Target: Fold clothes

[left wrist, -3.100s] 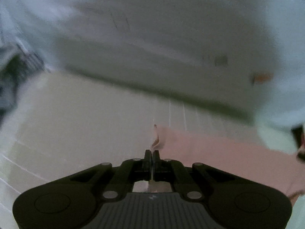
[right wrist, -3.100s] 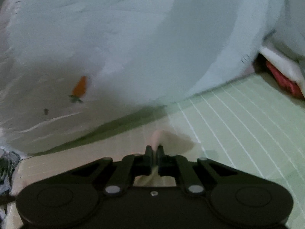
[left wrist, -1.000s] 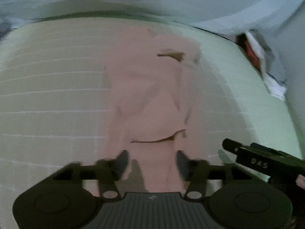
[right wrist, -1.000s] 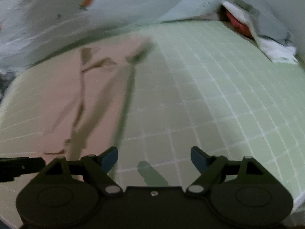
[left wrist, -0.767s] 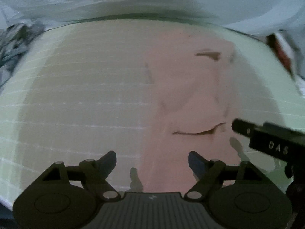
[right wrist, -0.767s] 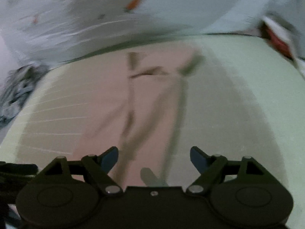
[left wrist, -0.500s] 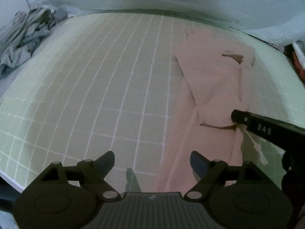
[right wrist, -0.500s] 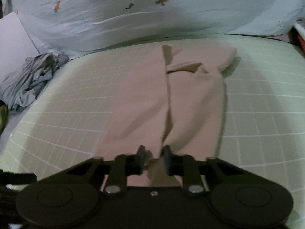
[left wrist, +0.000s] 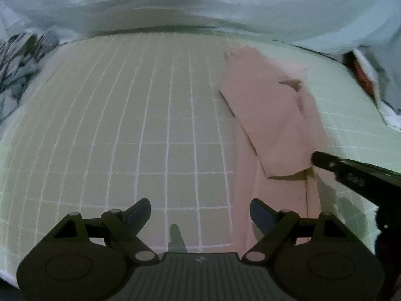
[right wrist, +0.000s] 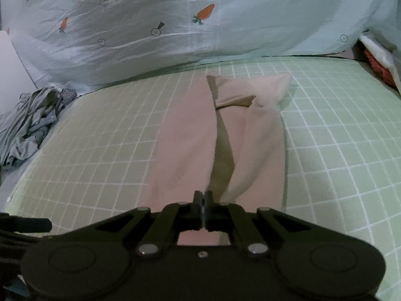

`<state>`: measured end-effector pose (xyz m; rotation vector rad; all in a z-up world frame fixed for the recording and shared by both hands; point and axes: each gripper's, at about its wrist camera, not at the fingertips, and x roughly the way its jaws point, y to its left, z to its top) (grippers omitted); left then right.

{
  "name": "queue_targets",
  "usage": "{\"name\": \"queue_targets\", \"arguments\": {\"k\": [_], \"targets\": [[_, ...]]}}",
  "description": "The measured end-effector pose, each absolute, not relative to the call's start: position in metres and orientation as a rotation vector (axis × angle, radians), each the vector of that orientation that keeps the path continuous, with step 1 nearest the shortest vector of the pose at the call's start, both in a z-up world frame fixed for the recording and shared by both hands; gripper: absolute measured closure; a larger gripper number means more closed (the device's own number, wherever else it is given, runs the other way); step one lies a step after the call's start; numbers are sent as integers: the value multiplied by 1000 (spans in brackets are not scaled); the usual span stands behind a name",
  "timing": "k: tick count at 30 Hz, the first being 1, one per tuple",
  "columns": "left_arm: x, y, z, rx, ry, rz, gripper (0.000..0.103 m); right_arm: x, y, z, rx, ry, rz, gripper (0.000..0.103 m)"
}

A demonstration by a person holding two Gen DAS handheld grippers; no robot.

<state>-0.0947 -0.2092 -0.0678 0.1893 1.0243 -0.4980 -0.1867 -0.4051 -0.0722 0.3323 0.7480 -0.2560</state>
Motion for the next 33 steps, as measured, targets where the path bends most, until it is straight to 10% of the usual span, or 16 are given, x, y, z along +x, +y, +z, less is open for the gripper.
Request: {"name": "queue_targets", "arguments": {"k": [5,8,12,33], "targets": [[-82,-187,-68,203,993,-527,16,-173,-404,-92,430,740,-318,65],[-76,-171,-63,188,988,-522,16,-166,-405,-103,483,749,-360,67],[-66,-162,-63,155,1012,-523,16,-166,-403,-106,511,752,-391,101],[-77,-195,-85,218,1088,-713,16,-289,-361,-85,809,676,-521,101]]}}
